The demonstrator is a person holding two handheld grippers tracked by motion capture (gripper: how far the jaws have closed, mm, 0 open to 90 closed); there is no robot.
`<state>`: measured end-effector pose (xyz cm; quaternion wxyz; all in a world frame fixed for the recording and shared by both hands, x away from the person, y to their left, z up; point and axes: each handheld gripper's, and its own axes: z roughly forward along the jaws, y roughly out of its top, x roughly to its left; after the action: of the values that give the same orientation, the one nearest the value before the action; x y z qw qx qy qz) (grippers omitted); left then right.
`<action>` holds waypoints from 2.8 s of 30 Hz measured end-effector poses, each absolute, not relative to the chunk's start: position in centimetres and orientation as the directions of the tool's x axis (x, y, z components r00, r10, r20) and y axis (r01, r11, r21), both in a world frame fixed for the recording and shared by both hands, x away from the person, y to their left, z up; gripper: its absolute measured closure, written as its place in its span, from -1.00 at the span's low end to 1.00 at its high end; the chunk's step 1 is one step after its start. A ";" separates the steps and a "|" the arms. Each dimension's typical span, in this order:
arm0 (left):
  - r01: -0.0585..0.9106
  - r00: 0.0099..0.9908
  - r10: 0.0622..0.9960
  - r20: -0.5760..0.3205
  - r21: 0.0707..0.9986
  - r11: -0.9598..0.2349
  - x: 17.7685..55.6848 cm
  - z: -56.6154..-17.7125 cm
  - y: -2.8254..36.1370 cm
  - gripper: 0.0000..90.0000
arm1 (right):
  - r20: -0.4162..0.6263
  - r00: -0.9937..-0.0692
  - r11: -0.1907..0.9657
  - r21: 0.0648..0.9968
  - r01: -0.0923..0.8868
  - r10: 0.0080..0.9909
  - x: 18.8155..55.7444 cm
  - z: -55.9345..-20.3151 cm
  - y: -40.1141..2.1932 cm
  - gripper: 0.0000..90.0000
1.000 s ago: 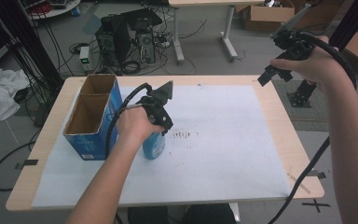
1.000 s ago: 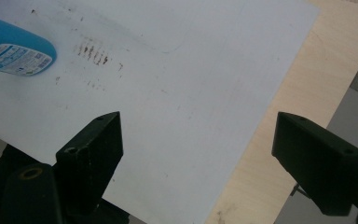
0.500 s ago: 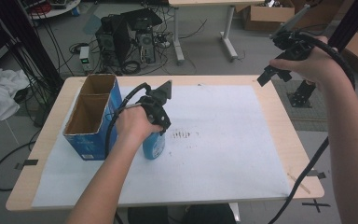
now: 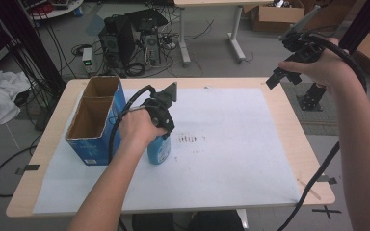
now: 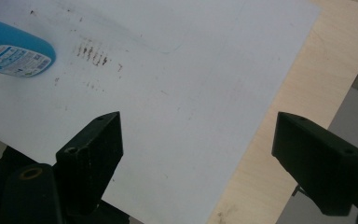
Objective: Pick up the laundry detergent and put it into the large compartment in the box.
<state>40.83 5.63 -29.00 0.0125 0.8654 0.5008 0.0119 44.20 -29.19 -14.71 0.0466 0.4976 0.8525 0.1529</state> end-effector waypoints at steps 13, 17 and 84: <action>0.864 0.503 0.864 0.017 0.030 -0.503 41.1 -28.1 5.8 -0.16 | 0.067 -0.508 0.466 0.306 0.830 0.859 44.3 -14.6 -29.1 -0.64; 0.865 0.499 0.866 0.014 0.042 -0.500 41.1 -26.1 6.3 -0.16 | 0.071 -0.503 0.460 0.309 0.832 0.861 44.3 -14.5 -29.1 -0.64; 0.984 -0.026 1.000 -0.008 0.178 0.026 41.4 -12.4 24.7 -0.15 | 0.063 -0.502 0.465 0.292 0.835 0.862 45.3 -14.7 -28.8 -0.63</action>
<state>41.44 24.66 -12.37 0.0649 0.6950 0.7135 0.0612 45.27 -28.81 -14.74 0.0467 0.4966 0.8547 0.1438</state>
